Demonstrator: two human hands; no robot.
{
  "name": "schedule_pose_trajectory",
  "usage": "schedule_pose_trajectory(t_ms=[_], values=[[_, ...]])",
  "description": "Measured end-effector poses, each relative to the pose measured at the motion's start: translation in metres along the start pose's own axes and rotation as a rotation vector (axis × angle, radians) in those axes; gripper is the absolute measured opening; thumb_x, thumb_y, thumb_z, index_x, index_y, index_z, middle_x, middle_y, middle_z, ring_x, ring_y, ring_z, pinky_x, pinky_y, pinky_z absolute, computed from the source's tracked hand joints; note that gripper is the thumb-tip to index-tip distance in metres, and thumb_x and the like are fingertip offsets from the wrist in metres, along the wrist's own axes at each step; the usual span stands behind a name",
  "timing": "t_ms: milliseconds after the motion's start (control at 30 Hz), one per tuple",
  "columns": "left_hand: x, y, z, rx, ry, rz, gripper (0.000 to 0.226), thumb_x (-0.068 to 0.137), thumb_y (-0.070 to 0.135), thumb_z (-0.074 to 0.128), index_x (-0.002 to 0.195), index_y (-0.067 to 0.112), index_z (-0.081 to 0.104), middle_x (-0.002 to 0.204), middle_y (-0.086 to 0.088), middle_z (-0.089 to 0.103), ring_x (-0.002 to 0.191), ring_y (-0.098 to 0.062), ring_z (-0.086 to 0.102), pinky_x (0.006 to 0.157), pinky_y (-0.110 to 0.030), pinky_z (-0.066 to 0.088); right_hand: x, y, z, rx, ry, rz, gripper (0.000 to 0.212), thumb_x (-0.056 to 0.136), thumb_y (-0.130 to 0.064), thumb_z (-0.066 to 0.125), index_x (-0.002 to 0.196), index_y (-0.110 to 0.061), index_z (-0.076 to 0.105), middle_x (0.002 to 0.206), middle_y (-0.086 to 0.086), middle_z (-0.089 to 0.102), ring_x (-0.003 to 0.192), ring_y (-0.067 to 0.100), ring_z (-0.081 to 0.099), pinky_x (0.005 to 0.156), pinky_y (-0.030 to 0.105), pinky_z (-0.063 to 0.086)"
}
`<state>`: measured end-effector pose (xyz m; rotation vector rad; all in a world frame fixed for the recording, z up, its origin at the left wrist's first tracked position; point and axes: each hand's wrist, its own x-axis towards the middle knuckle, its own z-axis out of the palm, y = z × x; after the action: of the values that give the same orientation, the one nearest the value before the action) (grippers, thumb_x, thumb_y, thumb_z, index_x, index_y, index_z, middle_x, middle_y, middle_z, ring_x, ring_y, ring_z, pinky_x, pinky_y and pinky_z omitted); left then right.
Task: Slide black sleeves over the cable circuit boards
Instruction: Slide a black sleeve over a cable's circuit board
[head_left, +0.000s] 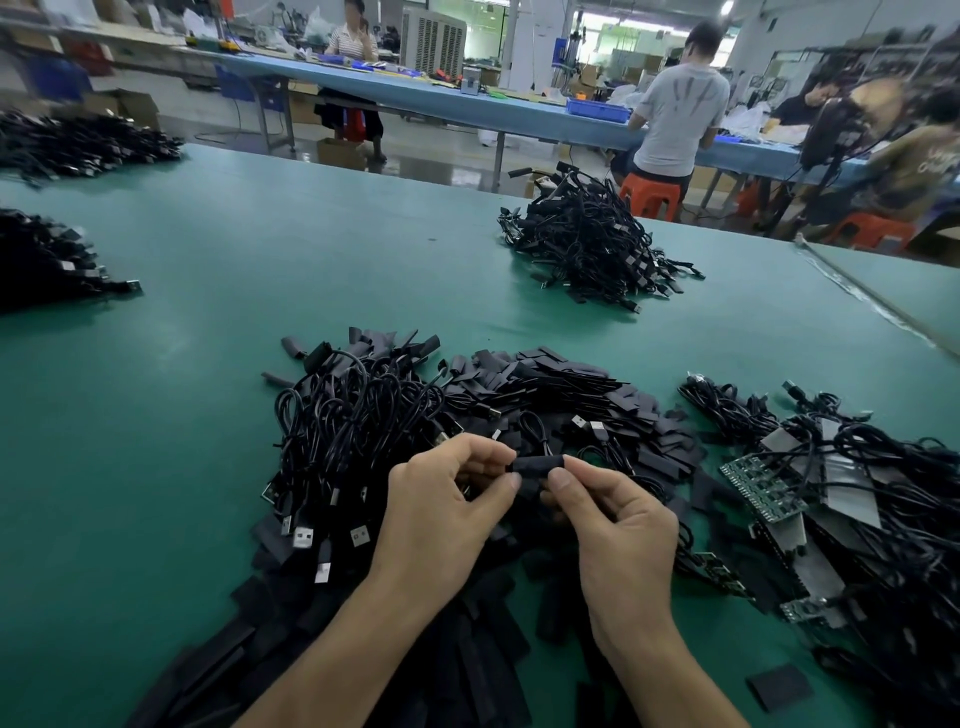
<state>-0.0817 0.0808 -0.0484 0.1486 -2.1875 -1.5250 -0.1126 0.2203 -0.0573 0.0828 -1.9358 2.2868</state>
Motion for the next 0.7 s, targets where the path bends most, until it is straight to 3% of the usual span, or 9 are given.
schedule_pose_trajectory(t_ms=[233,333,433,567,633,700], values=[[-0.002,0.003,-0.001,0.039,-0.04,0.073,0.024,0.081,0.016,0.081,0.093,0.034,0.071,0.082,0.02,0.071,0.079,-0.001,0.068,0.068,-0.013,0.052,0.003,-0.004,-0.003,0.022,0.004,-0.025,0.02,0.083,-0.004,0.075,0.086,-0.023,0.079,0.076,0.008,0.075,0.067,0.015,0.071,0.064,0.018,0.055],[-0.003,0.002,-0.002,0.227,-0.047,0.221,0.024,0.082,0.037,0.076,0.104,0.032,0.07,0.087,0.019,0.069,0.088,0.0,0.065,0.082,-0.019,0.051,0.008,-0.012,-0.006,0.116,0.05,-0.036,0.015,0.079,-0.007,0.075,0.082,-0.021,0.08,0.072,0.008,0.074,0.064,0.015,0.068,0.062,0.019,0.054],[0.001,0.003,-0.005,0.444,-0.078,0.349,0.035,0.088,0.053,0.056,0.096,0.024,0.075,0.097,0.016,0.069,0.098,-0.005,0.062,0.093,-0.028,0.049,0.012,-0.022,-0.01,0.326,0.057,0.0,0.009,0.073,-0.012,0.071,0.076,-0.017,0.078,0.07,0.005,0.07,0.063,0.014,0.065,0.06,0.019,0.054],[0.005,0.006,-0.003,0.573,-0.156,0.505,0.032,0.093,0.047,0.05,0.088,0.025,0.073,0.105,0.015,0.07,0.11,-0.008,0.062,0.098,-0.031,0.045,0.015,-0.029,-0.014,0.46,0.043,0.052,0.014,0.076,-0.008,0.066,0.071,-0.017,0.076,0.071,0.003,0.068,0.063,0.014,0.065,0.06,0.02,0.055],[0.007,0.01,-0.002,0.542,-0.118,0.548,0.029,0.097,0.039,0.049,0.088,0.021,0.069,0.101,0.012,0.071,0.105,-0.011,0.065,0.096,-0.033,0.047,0.015,-0.03,-0.016,0.503,0.0,0.066,0.016,0.078,-0.008,0.064,0.073,-0.018,0.075,0.073,0.005,0.07,0.065,0.014,0.066,0.06,0.021,0.055],[0.01,0.02,-0.003,0.424,-0.024,0.528,0.03,0.099,0.033,0.047,0.086,0.014,0.065,0.089,0.005,0.07,0.089,-0.016,0.066,0.087,-0.035,0.051,0.014,-0.029,-0.017,0.535,-0.092,0.08,0.015,0.081,-0.013,0.062,0.087,-0.019,0.075,0.08,0.01,0.072,0.067,0.016,0.067,0.061,0.023,0.056]])
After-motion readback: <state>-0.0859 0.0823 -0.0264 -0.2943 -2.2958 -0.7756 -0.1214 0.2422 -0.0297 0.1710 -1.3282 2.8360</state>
